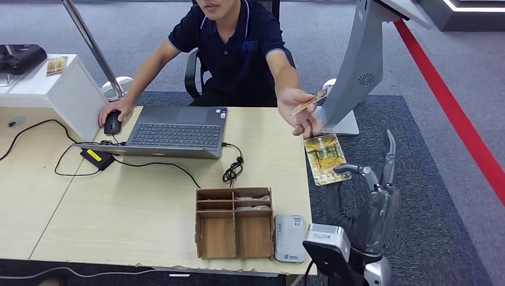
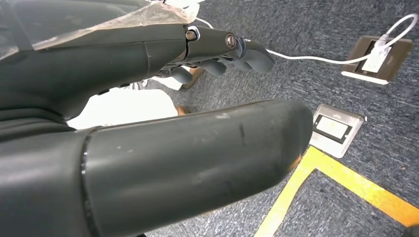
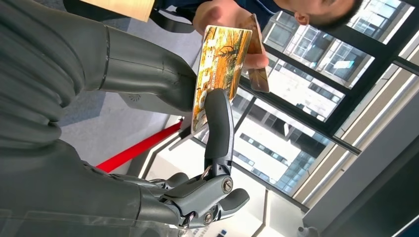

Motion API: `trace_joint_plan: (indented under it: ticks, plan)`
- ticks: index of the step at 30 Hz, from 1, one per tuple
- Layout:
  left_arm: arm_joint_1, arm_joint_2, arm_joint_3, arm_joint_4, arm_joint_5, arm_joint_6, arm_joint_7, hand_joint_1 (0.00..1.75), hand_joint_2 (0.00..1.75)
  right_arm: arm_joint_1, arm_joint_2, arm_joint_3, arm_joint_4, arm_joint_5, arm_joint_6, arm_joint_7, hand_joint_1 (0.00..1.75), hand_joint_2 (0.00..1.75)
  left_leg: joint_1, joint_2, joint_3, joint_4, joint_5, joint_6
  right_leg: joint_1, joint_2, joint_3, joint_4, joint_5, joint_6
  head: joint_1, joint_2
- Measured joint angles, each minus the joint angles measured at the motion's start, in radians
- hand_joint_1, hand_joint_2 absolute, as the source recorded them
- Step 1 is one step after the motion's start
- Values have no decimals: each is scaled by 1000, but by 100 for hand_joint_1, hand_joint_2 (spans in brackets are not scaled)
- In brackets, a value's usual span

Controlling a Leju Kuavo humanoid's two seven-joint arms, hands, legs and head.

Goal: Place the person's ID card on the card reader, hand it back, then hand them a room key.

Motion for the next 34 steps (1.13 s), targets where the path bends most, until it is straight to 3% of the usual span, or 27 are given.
trace_joint_plan:
  ticks: [18, 34]
  plan:
    - [-4, -1, -3, -1, -32, -15, -8, 0, 0, -114, 45, 47, 206, -73, 0, 33, 175, 175, 0, 0, 0, 0, 0, 0, 0, 0, 0, 0, 0, 0, 0, 0]
    - [-4, -1, -20, -1, -46, -17, -9, 0, 0, -137, 62, 52, 309, -91, 0, 27, 175, 175, 0, 0, 0, 0, 0, 0, 0, 0, 0, 0, 0, 0, 0, 0]
